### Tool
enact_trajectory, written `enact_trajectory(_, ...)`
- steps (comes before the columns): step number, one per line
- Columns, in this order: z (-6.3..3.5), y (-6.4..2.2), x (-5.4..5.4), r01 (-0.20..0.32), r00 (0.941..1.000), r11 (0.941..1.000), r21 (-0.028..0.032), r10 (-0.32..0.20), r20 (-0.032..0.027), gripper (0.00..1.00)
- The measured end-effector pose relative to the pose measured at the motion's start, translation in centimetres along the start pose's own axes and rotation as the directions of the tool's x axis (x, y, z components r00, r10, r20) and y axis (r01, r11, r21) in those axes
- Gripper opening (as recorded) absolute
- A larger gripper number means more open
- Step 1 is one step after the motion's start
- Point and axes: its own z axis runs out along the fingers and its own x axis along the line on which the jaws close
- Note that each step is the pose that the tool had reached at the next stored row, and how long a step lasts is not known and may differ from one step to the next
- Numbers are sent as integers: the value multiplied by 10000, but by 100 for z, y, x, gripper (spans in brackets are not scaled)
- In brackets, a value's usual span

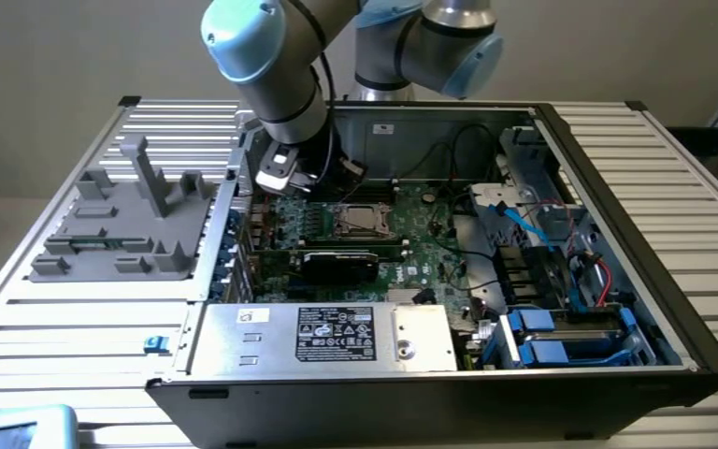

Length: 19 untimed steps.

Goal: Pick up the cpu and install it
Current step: 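Install the first cpu locking lever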

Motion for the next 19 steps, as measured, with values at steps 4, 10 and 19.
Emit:
enact_trajectory(4,17,7,-1,29,10000,10000,47,-29,-70,11)
enact_trajectory(10,39,13,-8,28,10000,10000,44,-27,-71,11)
enact_trajectory(19,58,8,11,27,10000,10000,46,-27,-72,11)
